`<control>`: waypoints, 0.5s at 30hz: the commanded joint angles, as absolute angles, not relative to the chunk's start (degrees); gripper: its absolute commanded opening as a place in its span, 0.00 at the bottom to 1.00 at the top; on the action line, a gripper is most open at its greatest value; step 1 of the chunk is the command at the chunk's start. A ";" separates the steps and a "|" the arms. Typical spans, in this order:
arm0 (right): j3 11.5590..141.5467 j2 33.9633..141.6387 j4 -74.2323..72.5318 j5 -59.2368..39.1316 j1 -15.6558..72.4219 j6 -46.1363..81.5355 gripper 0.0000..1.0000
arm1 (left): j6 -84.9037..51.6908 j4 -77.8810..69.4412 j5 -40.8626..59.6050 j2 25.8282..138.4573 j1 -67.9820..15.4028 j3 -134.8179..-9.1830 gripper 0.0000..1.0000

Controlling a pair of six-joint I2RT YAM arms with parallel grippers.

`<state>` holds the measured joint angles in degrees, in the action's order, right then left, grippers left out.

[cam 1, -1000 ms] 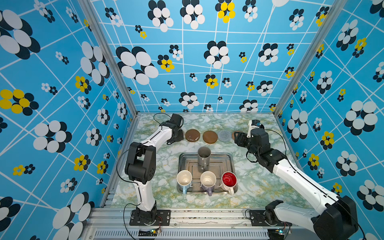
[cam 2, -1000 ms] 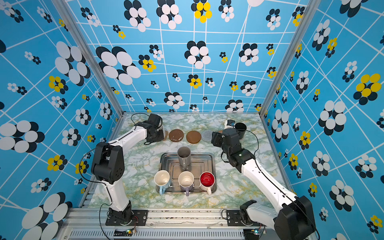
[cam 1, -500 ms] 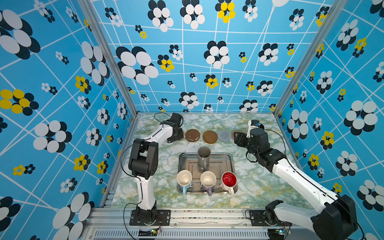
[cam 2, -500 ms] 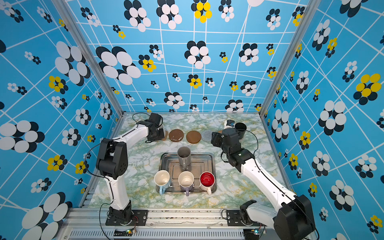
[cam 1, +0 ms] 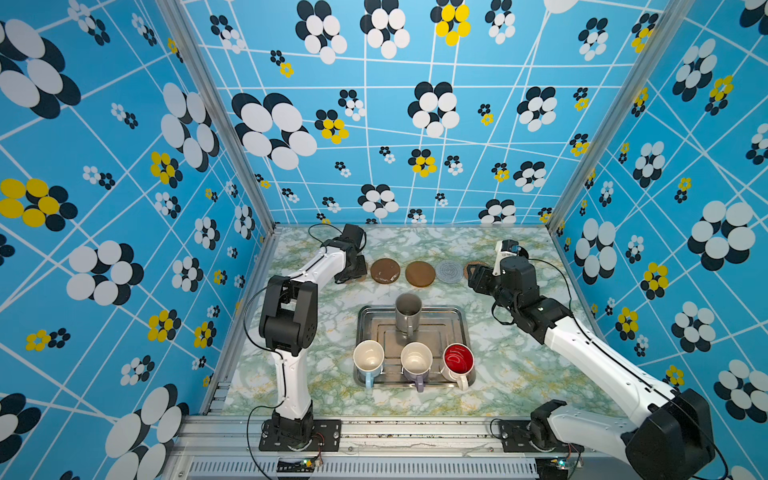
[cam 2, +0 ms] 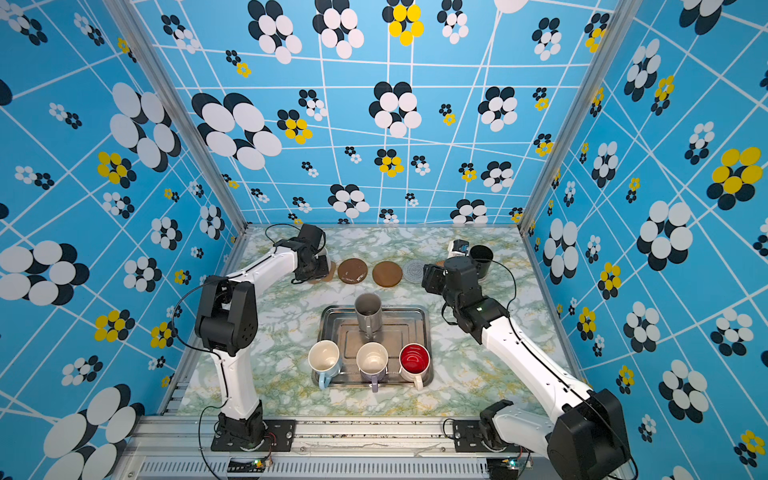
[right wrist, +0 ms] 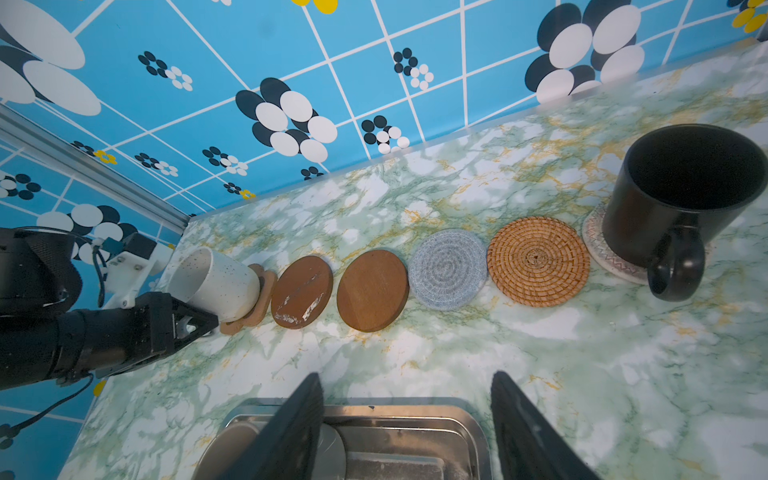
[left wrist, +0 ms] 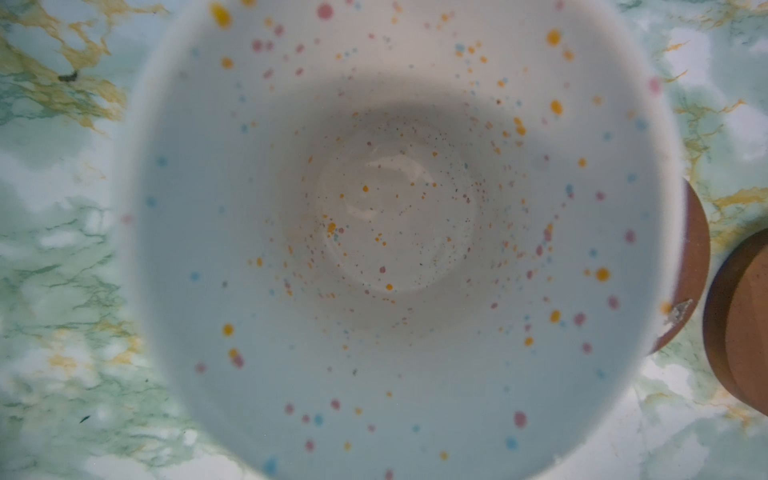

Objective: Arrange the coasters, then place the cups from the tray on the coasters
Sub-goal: 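Carry the white speckled mug with the left gripper over the paw-shaped cork coaster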

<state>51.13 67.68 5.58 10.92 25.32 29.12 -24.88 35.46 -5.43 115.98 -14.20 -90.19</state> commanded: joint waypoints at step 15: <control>52.56 68.14 6.77 10.02 24.96 28.04 0.66 | -23.59 35.84 -8.09 116.88 -13.24 -94.17 0.00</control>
<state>51.16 67.68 5.58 10.35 25.32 29.10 -24.40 36.47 -6.26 116.62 -13.87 -91.15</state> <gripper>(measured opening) 0.661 0.206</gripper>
